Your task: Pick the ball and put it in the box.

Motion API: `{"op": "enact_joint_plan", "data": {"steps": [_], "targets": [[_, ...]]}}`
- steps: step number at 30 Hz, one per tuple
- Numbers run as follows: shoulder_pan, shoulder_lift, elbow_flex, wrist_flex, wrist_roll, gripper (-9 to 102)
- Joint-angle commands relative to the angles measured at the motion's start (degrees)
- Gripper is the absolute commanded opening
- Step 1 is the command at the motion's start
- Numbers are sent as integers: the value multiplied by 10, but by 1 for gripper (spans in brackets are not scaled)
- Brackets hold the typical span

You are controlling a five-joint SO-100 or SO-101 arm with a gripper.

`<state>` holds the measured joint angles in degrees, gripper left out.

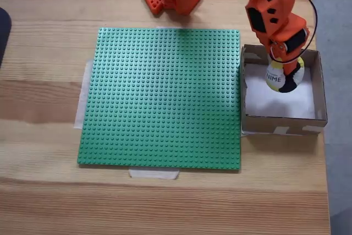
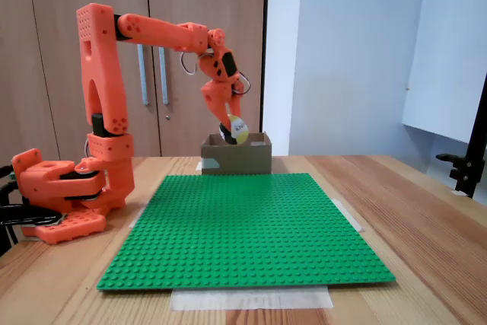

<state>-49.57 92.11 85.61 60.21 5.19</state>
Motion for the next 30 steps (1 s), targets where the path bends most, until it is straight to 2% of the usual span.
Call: {"op": "enact_joint_plan", "data": {"steps": [1, 16, 22, 30], "targets": [[-3, 2, -51, -5, 5, -1], [3, -9, -47, -21, -1, 2], [4, 3, -33, -26, 9, 14], [-3, 47, 4, -47, 9, 21]]}}
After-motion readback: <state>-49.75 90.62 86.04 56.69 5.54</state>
